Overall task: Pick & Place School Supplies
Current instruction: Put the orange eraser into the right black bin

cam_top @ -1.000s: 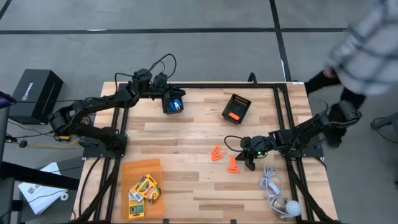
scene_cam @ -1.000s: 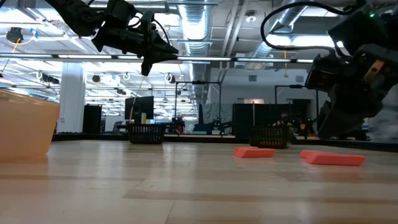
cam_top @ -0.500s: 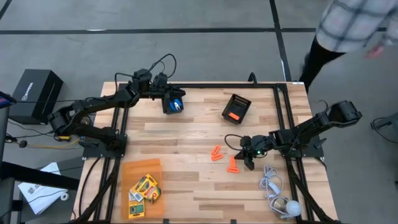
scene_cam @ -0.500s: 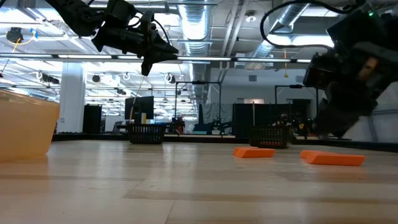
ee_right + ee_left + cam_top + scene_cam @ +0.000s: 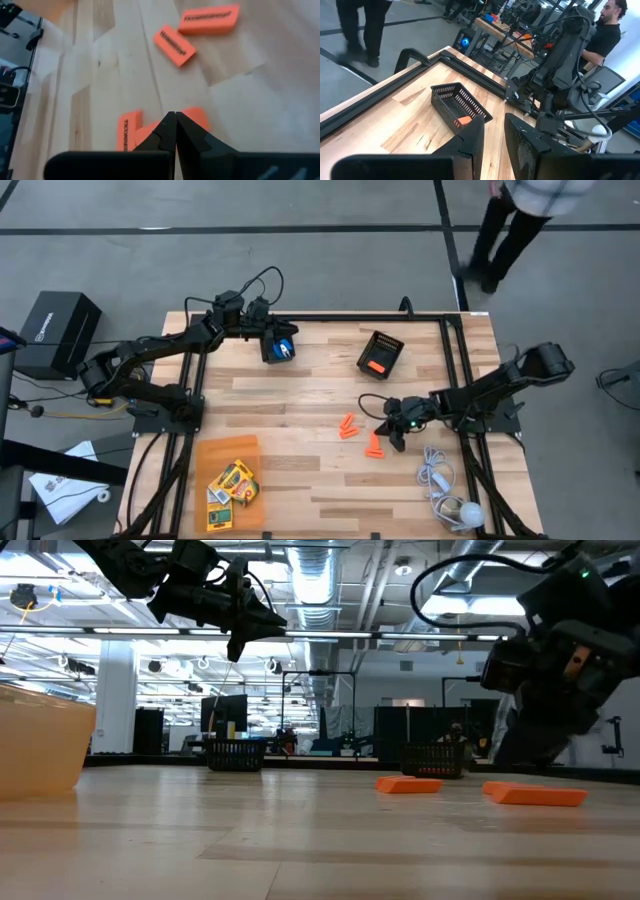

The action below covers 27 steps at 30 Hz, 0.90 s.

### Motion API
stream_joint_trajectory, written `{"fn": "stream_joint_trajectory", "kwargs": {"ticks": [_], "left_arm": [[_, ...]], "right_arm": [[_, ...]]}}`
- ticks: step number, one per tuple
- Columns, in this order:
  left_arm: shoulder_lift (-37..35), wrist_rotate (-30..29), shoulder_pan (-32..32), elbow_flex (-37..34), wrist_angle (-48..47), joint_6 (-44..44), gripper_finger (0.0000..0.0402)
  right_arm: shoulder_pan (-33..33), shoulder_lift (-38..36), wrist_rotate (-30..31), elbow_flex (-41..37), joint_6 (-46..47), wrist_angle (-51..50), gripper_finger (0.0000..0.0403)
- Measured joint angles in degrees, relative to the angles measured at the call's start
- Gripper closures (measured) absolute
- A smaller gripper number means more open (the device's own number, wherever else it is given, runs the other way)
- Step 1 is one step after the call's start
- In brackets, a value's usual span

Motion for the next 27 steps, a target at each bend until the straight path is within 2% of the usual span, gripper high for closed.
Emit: {"fn": "stream_joint_trajectory", "kwargs": {"ticks": [4,13,17,27], "left_arm": [[0.0,-0.1,0.0,0.0,0.0,0.0,0.0330],[0.0,0.0,0.0,0.0,0.0,0.0,0.0330],[0.0,0.0,0.0,0.0,0.0,0.0,0.0330],[0.0,0.1,0.0,0.0,0.0,0.3,0.0330]], "right_arm": [[0.7,5.2,-0.5,0.2,1.4,7.3,0.0403],[0.7,11.3,-1.9,2.4,2.4,9.2,0.0403],[0.7,10.8,-2.5,1.7,2.5,9.7,0.0403],[-2.7,2.8,-3.5,1.1,1.5,4.7,0.0403]]}}
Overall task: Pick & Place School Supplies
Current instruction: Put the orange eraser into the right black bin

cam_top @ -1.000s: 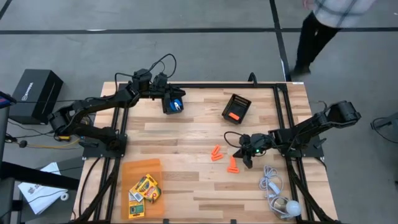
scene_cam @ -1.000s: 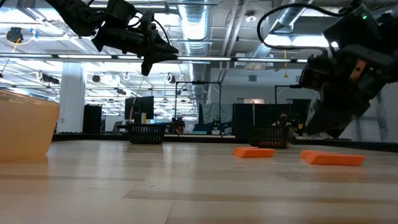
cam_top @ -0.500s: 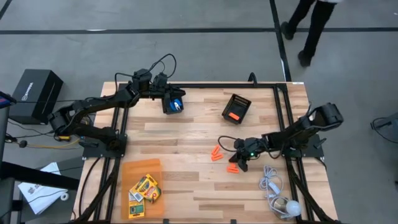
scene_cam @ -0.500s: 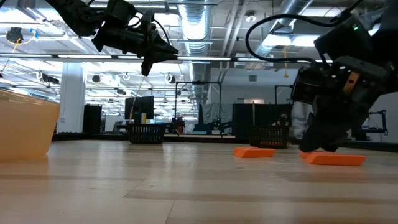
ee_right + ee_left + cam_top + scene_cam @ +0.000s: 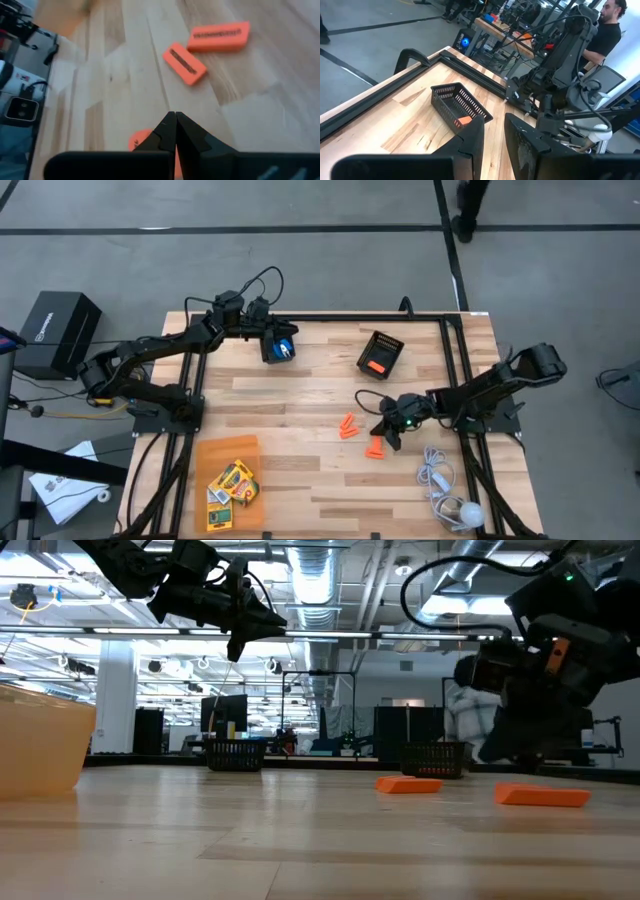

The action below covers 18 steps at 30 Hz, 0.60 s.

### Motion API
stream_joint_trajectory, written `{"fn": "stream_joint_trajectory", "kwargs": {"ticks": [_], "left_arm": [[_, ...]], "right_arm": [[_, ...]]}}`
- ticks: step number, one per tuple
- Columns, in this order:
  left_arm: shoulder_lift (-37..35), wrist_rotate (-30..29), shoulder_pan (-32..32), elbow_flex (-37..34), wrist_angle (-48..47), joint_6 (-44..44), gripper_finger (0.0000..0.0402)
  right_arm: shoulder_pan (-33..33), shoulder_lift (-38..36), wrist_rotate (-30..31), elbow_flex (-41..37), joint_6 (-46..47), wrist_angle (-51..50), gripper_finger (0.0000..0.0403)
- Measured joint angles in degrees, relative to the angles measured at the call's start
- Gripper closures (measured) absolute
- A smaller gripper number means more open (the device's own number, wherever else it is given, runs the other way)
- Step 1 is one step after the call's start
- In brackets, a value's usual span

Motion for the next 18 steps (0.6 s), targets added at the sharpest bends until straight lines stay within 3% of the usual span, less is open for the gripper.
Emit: {"fn": "stream_joint_trajectory", "kwargs": {"ticks": [9,18], "left_arm": [[0.0,0.1,0.0,0.0,0.0,0.1,0.0330],[0.0,0.1,0.0,0.0,0.0,0.1,0.0330]], "right_arm": [[0.9,-2.9,-1.6,0.0,-0.6,-8.4,0.0403],[3.0,-2.9,-1.5,-0.5,1.2,-7.7,0.0403]]}}
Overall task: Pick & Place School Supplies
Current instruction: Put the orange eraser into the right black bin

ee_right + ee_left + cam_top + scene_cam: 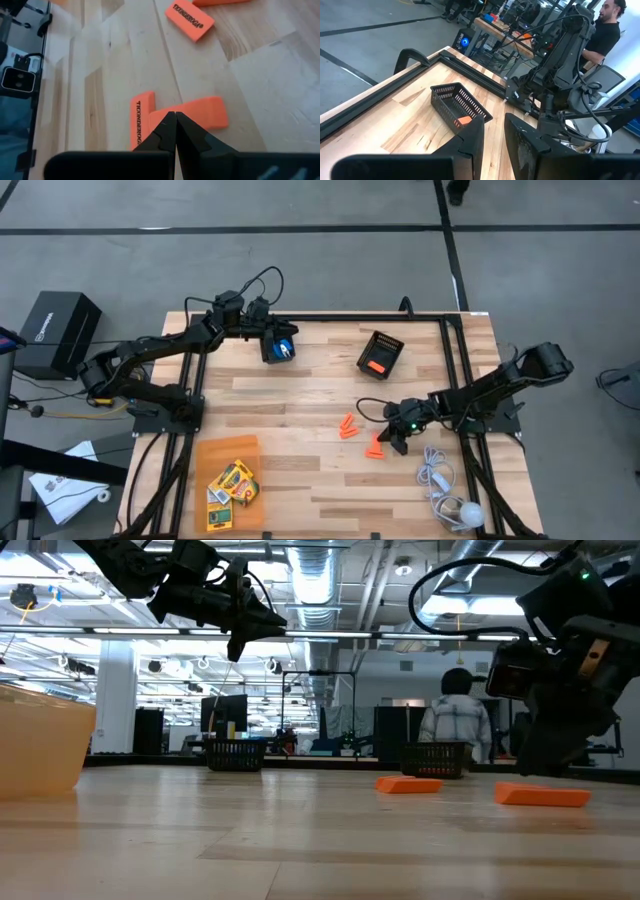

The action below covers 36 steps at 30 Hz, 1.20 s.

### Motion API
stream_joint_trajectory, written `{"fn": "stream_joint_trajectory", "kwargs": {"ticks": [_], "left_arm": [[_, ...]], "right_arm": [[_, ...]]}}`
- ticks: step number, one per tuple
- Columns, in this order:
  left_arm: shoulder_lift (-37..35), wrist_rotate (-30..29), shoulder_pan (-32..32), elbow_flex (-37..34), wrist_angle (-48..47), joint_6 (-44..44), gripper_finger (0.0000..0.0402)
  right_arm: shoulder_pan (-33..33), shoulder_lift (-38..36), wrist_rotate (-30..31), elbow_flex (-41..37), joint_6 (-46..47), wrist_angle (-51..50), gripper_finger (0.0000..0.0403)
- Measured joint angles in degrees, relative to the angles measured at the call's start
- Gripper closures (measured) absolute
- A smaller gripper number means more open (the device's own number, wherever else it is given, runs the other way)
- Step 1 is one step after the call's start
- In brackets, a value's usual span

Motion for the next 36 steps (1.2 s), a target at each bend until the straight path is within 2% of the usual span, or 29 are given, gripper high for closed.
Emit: {"fn": "stream_joint_trajectory", "kwargs": {"ticks": [18,24,29,36], "left_arm": [[0.0,-0.2,0.0,0.0,0.0,0.0,0.0330],[0.0,-0.2,0.0,0.0,0.0,0.0,0.0330],[0.0,-0.2,0.0,0.0,0.0,0.0,0.0330],[0.0,0.0,0.0,0.0,0.0,0.0,0.0330]], "right_arm": [[-0.1,4.8,-1.4,0.1,0.0,1.4,0.0403],[-0.1,4.7,-2.2,-1.0,0.6,1.5,0.0403],[0.0,4.1,-1.9,-4.2,2.6,6.9,0.0403],[-0.1,4.1,-2.8,-4.3,2.8,6.6,0.0403]]}}
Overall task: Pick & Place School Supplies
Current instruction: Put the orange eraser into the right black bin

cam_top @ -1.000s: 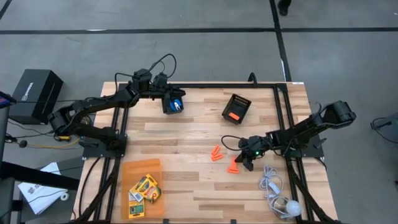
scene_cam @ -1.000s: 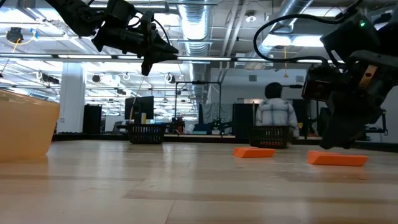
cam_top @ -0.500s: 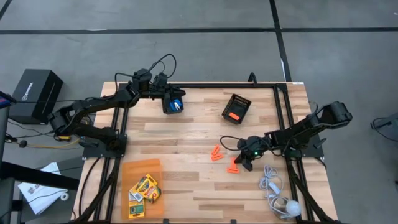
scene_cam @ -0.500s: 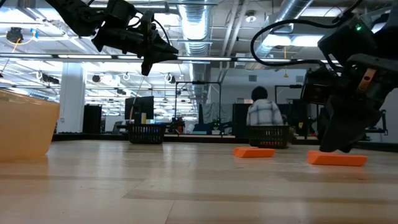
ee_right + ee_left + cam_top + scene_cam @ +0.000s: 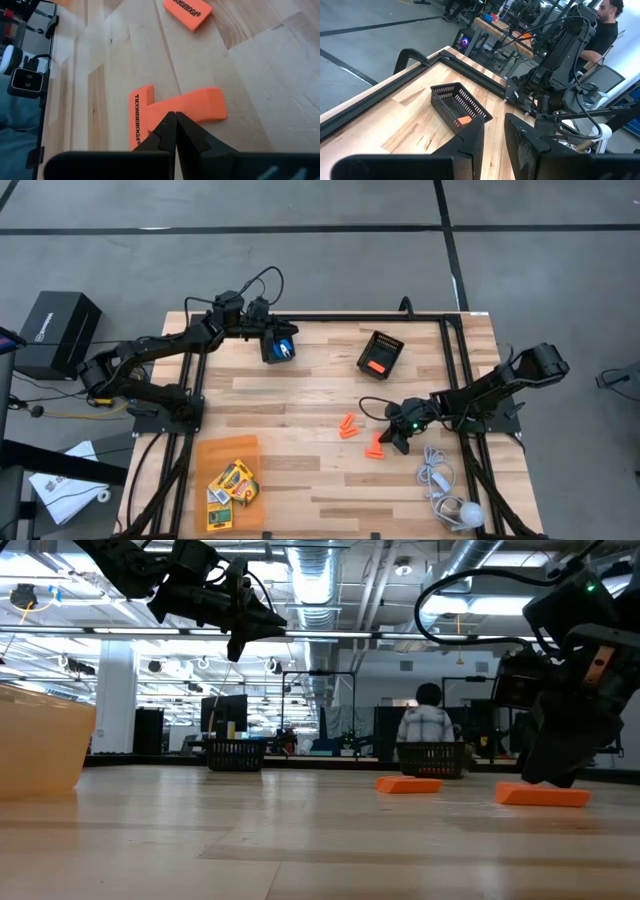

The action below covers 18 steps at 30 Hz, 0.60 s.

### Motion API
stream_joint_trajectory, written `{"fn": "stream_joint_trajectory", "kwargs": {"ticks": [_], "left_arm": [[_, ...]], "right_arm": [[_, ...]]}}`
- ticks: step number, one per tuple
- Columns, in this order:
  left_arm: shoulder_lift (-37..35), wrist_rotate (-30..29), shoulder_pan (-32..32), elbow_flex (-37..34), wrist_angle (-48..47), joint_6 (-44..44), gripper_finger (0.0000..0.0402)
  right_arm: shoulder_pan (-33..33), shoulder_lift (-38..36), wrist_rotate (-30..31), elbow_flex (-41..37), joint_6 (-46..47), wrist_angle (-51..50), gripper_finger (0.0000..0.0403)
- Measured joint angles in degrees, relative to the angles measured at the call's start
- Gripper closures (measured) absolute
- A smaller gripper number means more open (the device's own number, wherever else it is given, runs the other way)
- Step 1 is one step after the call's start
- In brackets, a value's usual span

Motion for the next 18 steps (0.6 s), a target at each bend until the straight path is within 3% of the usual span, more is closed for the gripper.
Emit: {"fn": "stream_joint_trajectory", "kwargs": {"ticks": [18], "left_arm": [[0.0,-0.1,0.0,0.0,0.0,0.0,0.0330]], "right_arm": [[0.0,-0.1,-0.9,0.3,2.3,-1.7,0.0403]]}}
